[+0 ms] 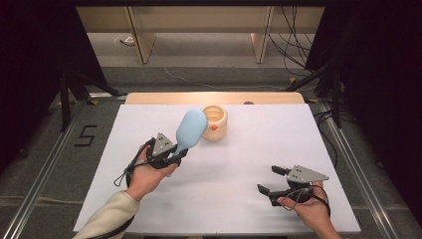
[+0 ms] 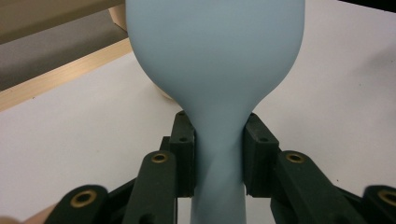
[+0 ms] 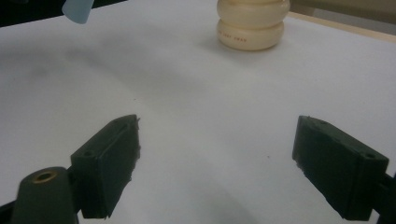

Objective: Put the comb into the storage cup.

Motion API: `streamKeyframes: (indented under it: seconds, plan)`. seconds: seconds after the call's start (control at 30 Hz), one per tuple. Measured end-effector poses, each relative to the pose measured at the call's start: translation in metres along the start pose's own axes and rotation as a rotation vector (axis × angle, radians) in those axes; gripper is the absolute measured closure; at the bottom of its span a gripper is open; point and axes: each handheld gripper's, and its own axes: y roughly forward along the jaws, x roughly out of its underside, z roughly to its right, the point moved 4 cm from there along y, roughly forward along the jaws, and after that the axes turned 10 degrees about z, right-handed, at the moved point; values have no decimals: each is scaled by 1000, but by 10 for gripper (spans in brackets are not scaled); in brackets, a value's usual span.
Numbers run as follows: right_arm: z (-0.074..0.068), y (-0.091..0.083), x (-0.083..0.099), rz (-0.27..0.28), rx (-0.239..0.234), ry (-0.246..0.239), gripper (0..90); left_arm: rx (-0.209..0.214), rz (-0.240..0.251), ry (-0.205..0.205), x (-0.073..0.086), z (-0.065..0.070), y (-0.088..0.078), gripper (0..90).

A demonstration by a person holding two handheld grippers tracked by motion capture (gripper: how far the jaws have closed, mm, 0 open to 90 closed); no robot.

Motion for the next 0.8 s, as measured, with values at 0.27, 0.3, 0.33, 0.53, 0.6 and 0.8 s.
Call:
streamKeyframes:
  seconds: [0.27,0.3,0.33,0.53,0.6,0.8]
  plan:
    - [0,0,0,-1,0,0,160,12,-2,3,0,4,1,694]
    - [0,0,0,-1,0,0,160,12,-1,3,0,5,1,694]
    - [0,0,0,-1,0,1,160,13,0,2,0,5,1,694]
    - [0,0,0,-1,0,0,160,17,0,12,-1,9,2,694]
    - [0,0,0,-1,0,0,160,21,0,13,-1,10,2,694]
    - [0,0,0,-1,0,0,160,33,0,12,0,13,4,694]
